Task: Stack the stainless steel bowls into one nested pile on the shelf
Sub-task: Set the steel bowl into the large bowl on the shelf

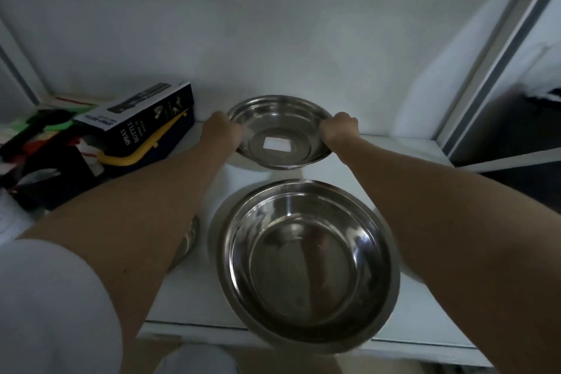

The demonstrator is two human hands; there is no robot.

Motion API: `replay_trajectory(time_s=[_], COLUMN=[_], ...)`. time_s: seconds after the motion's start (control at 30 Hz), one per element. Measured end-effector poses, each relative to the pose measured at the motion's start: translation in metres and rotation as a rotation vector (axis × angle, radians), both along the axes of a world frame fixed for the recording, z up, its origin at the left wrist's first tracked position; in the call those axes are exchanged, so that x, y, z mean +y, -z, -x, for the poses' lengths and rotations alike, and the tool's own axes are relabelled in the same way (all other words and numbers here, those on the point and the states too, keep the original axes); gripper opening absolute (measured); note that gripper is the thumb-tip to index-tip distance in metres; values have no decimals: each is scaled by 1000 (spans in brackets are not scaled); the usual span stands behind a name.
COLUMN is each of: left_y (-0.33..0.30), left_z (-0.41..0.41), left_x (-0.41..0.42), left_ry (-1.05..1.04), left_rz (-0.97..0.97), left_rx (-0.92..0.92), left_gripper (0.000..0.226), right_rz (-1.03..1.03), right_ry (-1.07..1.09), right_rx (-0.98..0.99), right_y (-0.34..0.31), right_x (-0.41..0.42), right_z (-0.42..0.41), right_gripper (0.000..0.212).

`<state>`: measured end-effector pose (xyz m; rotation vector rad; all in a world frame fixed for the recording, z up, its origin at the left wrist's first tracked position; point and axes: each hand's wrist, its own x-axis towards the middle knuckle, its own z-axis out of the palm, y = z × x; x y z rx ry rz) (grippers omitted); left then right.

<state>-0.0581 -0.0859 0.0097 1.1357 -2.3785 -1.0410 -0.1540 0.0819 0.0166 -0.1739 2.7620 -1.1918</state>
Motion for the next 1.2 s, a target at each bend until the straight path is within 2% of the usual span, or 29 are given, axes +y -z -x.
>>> replay_trajectory(time_s=[0.17, 0.37, 0.63, 0.8, 0.93, 1.0, 1.13, 1.2], left_y=[-22, -35, 6, 40, 37, 30, 23, 24], left_z=[-34, -88, -149, -134, -124, -95, -99, -101], left_x=[29, 67, 99, 119, 120, 152, 155, 150], left_ry=[22, 73, 196, 236, 235, 279, 219, 204], left_rz=[-2, 35, 96, 187, 310, 333, 397, 435], left_rx=[29, -34, -261, -367, -342, -347, -356, -333], left_gripper=[38, 35, 20, 13, 24, 29, 45, 53], right_rz=[-34, -67, -241, -307, -335, -372, -394, -390], right_ry=[24, 51, -22, 0, 18, 63, 15, -14], right_rx=[34, 78, -16, -55, 22, 19, 48, 62], right_y=[-18, -26, 9, 40, 31, 26, 29, 29], right_x=[32, 79, 138, 154, 156, 189, 182, 175], right_z=[-31, -94, -161, -153, -147, -130, -127, -128], right_gripper=[45, 41, 28, 15, 16, 15, 12, 17])
